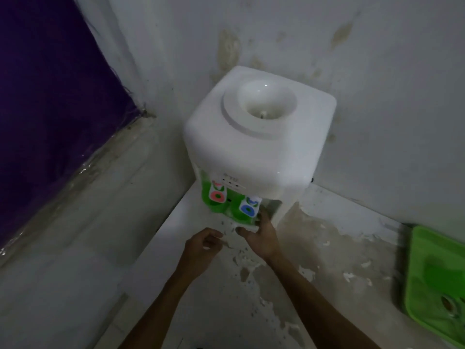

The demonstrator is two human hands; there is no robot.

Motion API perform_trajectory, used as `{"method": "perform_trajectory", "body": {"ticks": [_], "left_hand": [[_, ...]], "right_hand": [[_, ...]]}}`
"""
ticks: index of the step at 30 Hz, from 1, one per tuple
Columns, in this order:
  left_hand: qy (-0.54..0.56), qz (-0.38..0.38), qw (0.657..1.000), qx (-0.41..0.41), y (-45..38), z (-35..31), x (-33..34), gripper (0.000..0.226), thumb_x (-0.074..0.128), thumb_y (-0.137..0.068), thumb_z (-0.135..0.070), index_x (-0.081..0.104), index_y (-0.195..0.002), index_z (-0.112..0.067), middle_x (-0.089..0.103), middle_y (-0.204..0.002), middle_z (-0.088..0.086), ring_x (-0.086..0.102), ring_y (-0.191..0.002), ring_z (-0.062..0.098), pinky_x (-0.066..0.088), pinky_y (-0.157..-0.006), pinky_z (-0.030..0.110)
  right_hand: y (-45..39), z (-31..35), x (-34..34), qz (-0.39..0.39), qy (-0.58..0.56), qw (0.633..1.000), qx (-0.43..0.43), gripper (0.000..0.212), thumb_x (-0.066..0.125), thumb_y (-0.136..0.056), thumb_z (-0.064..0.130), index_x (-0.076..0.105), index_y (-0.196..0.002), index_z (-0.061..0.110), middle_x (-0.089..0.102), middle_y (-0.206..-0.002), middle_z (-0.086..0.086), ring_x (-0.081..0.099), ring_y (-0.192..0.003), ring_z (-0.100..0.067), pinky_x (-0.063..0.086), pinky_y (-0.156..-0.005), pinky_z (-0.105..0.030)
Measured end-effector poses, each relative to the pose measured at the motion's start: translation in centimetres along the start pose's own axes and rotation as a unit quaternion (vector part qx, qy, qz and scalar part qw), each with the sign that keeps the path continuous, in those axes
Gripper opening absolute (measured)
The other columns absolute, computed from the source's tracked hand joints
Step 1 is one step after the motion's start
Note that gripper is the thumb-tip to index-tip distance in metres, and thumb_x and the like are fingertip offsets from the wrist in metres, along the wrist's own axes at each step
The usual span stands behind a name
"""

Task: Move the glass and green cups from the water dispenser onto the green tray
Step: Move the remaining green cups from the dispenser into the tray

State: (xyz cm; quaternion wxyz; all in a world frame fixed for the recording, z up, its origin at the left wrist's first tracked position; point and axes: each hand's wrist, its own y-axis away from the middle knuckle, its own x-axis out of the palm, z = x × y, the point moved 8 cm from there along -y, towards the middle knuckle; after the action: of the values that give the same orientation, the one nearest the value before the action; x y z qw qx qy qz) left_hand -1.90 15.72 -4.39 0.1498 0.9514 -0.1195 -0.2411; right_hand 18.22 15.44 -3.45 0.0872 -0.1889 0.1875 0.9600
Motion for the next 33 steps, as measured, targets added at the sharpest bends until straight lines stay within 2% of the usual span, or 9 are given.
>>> {"method": "perform_trajectory", "body": {"ticks": [5,10,14,17,19,22,26,29,33], "left_hand": [[-0.005,0.004,1.000,-0.007,-1.2,0.4,-0.7,0.019,0.072,-0.081,-0.004,0.073,-0.090,-0.021,0.074,-0.078,-0.004,0.068,-0.076,0.002,0.049,-0.072,0.009],[-0.003,0.012,1.000,-0.009,-1.4,0.4,-0.4,0.018,0.072,-0.081,-0.004,0.074,-0.091,-0.019,0.073,-0.078,-0.004,0.067,-0.075,0.000,0.048,-0.071,0.007],[0.002,0.023,1.000,-0.005,-1.1,0.4,0.1,0.017,0.072,-0.082,-0.004,0.074,-0.093,-0.018,0.074,-0.080,-0.001,0.068,-0.078,0.004,0.049,-0.072,0.009],[0.012,0.030,0.999,-0.004,-0.7,0.5,0.5,0.020,0.072,-0.083,-0.005,0.072,-0.094,-0.021,0.073,-0.083,-0.001,0.068,-0.079,0.004,0.050,-0.073,0.014],[0.024,0.038,0.999,-0.009,-0.2,0.4,1.0,0.027,0.075,-0.081,-0.005,0.069,-0.100,-0.022,0.071,-0.089,0.000,0.067,-0.078,0.004,0.050,-0.071,0.013],[0.024,0.057,0.998,-0.009,0.5,0.4,2.3,0.044,0.083,-0.075,-0.011,0.063,-0.111,-0.025,0.067,-0.104,0.001,0.065,-0.092,0.014,0.053,-0.075,0.020],[0.018,0.128,0.992,-0.012,2.0,0.1,5.8,0.068,0.089,-0.057,-0.030,0.056,-0.116,-0.035,0.058,-0.114,0.002,0.060,-0.099,0.016,0.055,-0.076,0.026],[0.032,0.180,0.983,-0.005,3.2,-0.8,8.7,0.076,0.089,-0.051,-0.034,0.054,-0.119,-0.039,0.056,-0.121,0.001,0.058,-0.107,0.014,0.057,-0.077,0.031],[0.060,0.249,0.966,0.030,5.2,-3.7,13.2,0.082,0.090,-0.056,-0.037,0.051,-0.129,-0.041,0.058,-0.131,-0.009,0.057,-0.119,0.009,0.056,-0.093,0.039]], "right_hand": [[-1.1,0.2,1.2,-0.080,-0.002,0.997,0.002,0.085,0.090,-0.061,0.039,0.045,-0.131,0.019,0.060,-0.126,-0.006,0.063,-0.110,-0.019,0.050,-0.085,-0.023],[-0.7,0.6,0.9,-0.135,-0.006,0.991,0.005,0.072,0.087,-0.067,0.041,0.051,-0.126,0.020,0.062,-0.122,-0.001,0.065,-0.102,-0.014,0.052,-0.079,-0.025],[-0.4,0.1,0.4,-0.116,0.001,0.993,0.017,0.068,0.082,-0.067,0.046,0.053,-0.125,0.024,0.070,-0.116,0.003,0.070,-0.098,-0.016,0.058,-0.080,-0.033],[0.0,-0.3,-0.3,-0.074,0.007,0.997,0.029,0.072,0.084,-0.069,0.038,0.051,-0.130,0.020,0.068,-0.111,0.005,0.065,-0.093,-0.013,0.052,-0.077,-0.026],[0.9,-0.7,-0.6,-0.032,0.029,0.999,0.030,0.078,0.084,-0.069,0.038,0.047,-0.135,0.021,0.065,-0.110,0.007,0.062,-0.093,-0.013,0.051,-0.078,-0.026],[2.9,-2.3,-1.2,-0.004,0.030,0.998,0.049,0.079,0.084,-0.067,0.040,0.047,-0.134,0.022,0.065,-0.113,0.004,0.065,-0.095,-0.015,0.055,-0.077,-0.028],[6.1,-4.4,-3.8,-0.015,-0.013,0.998,0.067,0.064,0.086,-0.068,0.031,0.053,-0.120,0.016,0.066,-0.103,0.003,0.061,-0.079,0.000,0.048,-0.056,-0.008],[8.1,-5.8,-6.7,-0.041,-0.078,0.993,0.074,0.056,0.087,-0.068,0.024,0.058,-0.114,0.013,0.070,-0.102,-0.001,0.068,-0.087,-0.012,0.052,-0.063,-0.013],[10.9,-7.0,-10.9,-0.053,-0.171,0.981,0.074,0.046,0.083,-0.073,0.018,0.062,-0.113,0.011,0.071,-0.100,-0.003,0.069,-0.090,-0.018,0.054,-0.069,-0.021]]}}
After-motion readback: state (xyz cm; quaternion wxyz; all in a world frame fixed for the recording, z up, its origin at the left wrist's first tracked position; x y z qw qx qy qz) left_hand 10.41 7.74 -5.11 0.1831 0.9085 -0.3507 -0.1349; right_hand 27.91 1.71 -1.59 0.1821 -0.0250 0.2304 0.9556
